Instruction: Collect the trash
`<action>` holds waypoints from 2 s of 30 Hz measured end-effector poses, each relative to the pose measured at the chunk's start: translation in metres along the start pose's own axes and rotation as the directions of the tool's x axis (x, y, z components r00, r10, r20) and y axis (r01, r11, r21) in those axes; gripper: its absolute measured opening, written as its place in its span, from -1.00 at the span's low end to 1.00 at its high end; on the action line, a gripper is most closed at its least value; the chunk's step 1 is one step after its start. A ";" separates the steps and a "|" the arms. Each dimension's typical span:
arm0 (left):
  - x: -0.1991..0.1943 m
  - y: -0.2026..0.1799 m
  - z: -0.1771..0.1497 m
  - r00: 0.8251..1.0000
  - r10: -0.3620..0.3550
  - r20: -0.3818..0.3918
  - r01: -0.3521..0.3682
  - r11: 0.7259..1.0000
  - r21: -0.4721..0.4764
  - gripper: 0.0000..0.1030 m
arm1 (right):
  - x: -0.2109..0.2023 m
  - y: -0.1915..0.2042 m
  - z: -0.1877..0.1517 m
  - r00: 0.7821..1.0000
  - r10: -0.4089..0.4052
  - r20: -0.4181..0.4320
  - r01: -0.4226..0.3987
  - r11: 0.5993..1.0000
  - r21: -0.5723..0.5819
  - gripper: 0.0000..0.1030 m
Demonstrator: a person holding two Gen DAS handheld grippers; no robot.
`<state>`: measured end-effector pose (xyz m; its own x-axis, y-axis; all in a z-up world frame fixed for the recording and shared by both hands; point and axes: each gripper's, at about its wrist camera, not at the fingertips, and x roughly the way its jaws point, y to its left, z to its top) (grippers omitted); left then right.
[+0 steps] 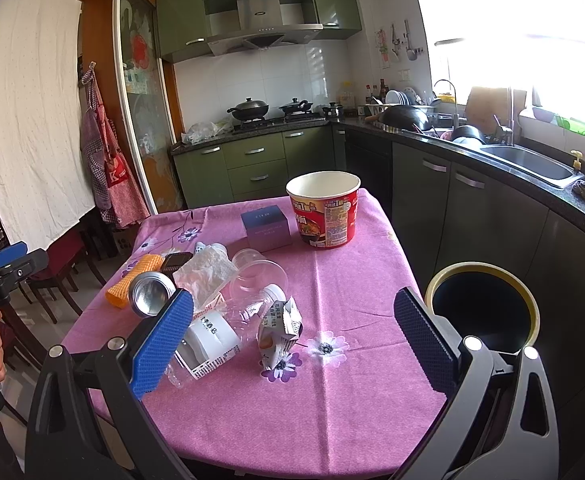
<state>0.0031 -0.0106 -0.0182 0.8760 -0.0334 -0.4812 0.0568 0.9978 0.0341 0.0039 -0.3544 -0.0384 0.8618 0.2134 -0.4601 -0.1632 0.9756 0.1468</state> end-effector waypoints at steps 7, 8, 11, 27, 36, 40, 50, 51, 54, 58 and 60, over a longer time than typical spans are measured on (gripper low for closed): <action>0.001 -0.001 -0.002 1.000 0.001 -0.001 -0.001 1.000 0.002 0.89 | 0.002 -0.001 0.000 1.000 -0.003 -0.004 0.003 1.000 0.002 0.92; 0.001 -0.001 -0.001 1.000 0.001 -0.002 -0.001 1.000 0.002 0.89 | 0.003 -0.002 0.000 1.000 -0.003 -0.005 0.003 1.000 0.002 0.92; 0.006 0.000 -0.001 1.000 -0.002 -0.013 0.002 1.000 0.000 0.89 | 0.008 -0.004 0.003 1.000 -0.009 -0.013 0.009 1.000 0.003 0.92; 0.147 0.023 0.083 0.992 -0.044 -0.119 0.041 0.999 -0.032 0.89 | 0.135 -0.047 0.099 0.965 0.064 -0.256 -0.060 0.998 0.023 0.92; 0.239 0.035 0.100 0.980 -0.081 -0.181 0.070 0.995 -0.068 0.89 | 0.259 -0.088 0.185 0.895 -0.005 -0.446 0.034 0.998 0.056 0.91; 0.260 0.041 0.091 0.973 -0.102 -0.209 0.085 0.992 -0.091 0.89 | 0.322 -0.111 0.200 0.822 -0.019 -0.569 0.086 0.992 0.091 0.64; 0.269 0.045 0.085 0.970 -0.102 -0.222 0.084 0.993 -0.088 0.89 | 0.425 -0.132 0.176 0.645 -0.041 -0.763 0.164 0.983 0.085 -0.12; 0.268 0.045 0.084 0.969 -0.104 -0.223 0.086 0.992 -0.088 0.89 | 0.427 -0.133 0.174 0.637 -0.044 -0.769 0.168 0.982 0.083 -0.29; 0.268 0.043 0.084 0.968 -0.111 -0.226 0.094 0.992 -0.086 0.89 | 0.435 -0.137 0.170 0.620 -0.054 -0.783 0.180 0.981 0.075 -0.73; 0.266 0.041 0.084 0.968 -0.115 -0.221 0.100 0.992 -0.079 0.89 | 0.433 -0.139 0.168 0.616 -0.059 -0.786 0.179 0.982 0.066 -0.91; 0.265 0.041 0.084 0.969 -0.116 -0.218 0.102 0.992 -0.078 0.89 | 0.430 -0.139 0.169 0.617 -0.055 -0.785 0.174 0.982 0.068 -0.92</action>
<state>0.2779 0.0166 -0.0713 0.7374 -0.1360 -0.6616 0.1079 0.9907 -0.0833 0.4781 -0.4067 -0.1087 0.1641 0.1184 -0.9793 0.0224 0.9921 0.1237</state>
